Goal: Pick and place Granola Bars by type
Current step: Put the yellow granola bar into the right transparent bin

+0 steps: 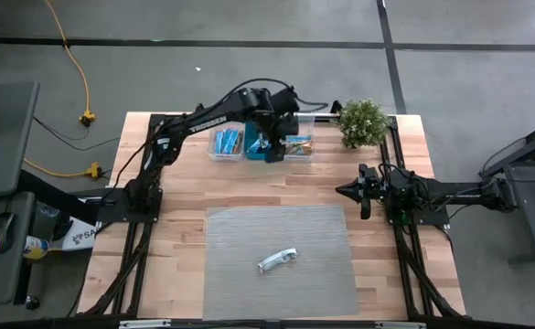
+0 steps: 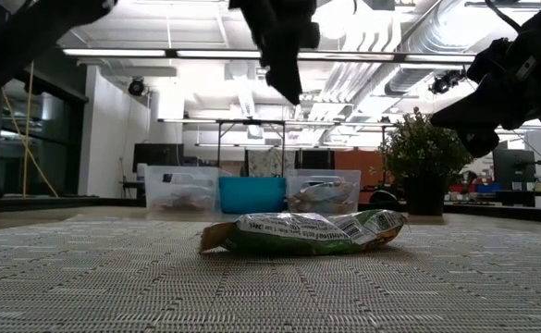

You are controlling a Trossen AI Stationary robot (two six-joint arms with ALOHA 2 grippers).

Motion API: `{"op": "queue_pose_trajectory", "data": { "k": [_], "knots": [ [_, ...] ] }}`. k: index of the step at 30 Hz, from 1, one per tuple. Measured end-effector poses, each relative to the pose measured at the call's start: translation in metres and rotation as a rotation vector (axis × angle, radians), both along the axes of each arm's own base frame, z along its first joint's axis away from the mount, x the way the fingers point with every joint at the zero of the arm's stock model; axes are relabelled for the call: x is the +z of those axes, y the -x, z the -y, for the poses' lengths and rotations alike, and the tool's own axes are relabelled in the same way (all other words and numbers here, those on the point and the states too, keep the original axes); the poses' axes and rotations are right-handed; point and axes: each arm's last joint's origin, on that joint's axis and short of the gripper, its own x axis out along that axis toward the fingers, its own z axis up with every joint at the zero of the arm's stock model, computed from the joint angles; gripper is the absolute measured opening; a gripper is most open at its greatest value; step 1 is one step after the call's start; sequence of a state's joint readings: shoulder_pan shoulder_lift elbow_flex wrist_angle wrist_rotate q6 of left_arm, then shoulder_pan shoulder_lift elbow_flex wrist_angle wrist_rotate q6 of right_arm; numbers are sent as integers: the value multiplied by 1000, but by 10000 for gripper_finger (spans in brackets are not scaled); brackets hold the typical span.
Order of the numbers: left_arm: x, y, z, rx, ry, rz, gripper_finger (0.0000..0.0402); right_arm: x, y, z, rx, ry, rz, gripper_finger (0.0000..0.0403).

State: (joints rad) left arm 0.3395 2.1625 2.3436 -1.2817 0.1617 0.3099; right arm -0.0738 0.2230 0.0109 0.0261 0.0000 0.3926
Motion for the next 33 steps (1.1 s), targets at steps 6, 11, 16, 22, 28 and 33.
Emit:
{"op": "queue_pose_trajectory", "data": {
  "k": [6,11,16,22,28,33],
  "knots": [
    [24,11,54,-43,-29,-45,250,0,0,0,0,0,0,0],
    [43,18,103,-20,-63,-9,250,0,0,0,0,0,0,0],
    [47,19,151,24,-33,-2,250,0,0,0,0,0,0,0],
    [45,21,204,125,51,6,250,0,0,0,0,0,0,0],
    [38,24,247,215,83,25,250,0,0,0,0,0,0,0],
    [28,22,272,290,114,30,250,0,0,0,0,0,0,0]
  ]
}}
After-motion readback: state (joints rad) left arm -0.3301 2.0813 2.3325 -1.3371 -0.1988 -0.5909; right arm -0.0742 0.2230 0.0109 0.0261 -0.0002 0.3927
